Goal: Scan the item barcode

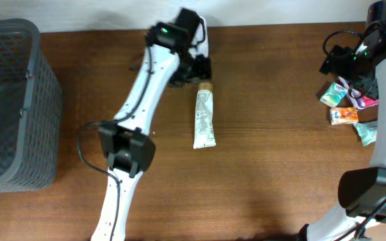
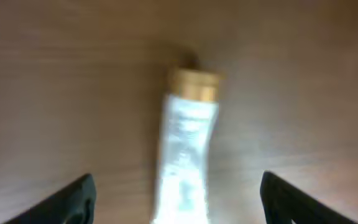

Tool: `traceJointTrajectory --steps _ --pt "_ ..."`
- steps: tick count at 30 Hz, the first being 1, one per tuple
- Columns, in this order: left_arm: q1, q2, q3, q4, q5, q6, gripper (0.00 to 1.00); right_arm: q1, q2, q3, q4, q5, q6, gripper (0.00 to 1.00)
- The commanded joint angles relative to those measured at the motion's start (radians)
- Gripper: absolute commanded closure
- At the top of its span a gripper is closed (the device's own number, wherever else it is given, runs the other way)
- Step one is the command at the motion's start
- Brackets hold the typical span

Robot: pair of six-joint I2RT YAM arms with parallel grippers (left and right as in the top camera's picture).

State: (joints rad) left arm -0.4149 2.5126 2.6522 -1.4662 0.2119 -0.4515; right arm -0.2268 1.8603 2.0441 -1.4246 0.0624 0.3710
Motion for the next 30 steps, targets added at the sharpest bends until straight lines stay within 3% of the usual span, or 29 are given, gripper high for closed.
traceJointTrajectory --steps 1,11,13,15,16,18,22,25,30 --pt "0.132 -0.009 0.216 -0.217 -0.414 0.042 0.01 -0.003 0.001 0.003 0.000 -0.002 0.012 0.01" --pt "0.279 -0.009 0.210 -0.215 -0.418 0.086 0.01 -0.003 0.001 0.003 0.005 -0.009 0.015 0.01" --pt "0.280 -0.009 0.210 -0.215 -0.418 0.086 0.01 -0.003 0.001 0.003 0.107 -0.026 0.030 0.01" --pt "0.280 -0.009 0.210 -0.215 -0.418 0.086 0.01 -0.003 0.001 0.003 0.114 -0.146 0.031 0.01" --pt "0.280 -0.009 0.210 -0.215 -0.418 0.086 0.01 0.005 0.008 -0.004 0.102 -0.305 0.028 0.01" --pt "0.280 -0.009 0.210 -0.215 -0.418 0.086 0.01 0.059 0.018 -0.053 0.100 -0.433 -0.014 0.01" --pt "0.280 -0.009 0.210 -0.215 -0.418 0.086 0.01 0.240 0.063 -0.203 0.113 -0.392 -0.049 0.01" --pt "0.280 -0.009 0.210 -0.215 -0.418 0.086 0.01 0.383 0.077 -0.406 0.281 -0.459 -0.129 0.01" --pt "0.280 -0.009 0.210 -0.215 -0.418 0.086 0.01 0.505 0.077 -0.686 0.657 -0.689 -0.121 0.00"
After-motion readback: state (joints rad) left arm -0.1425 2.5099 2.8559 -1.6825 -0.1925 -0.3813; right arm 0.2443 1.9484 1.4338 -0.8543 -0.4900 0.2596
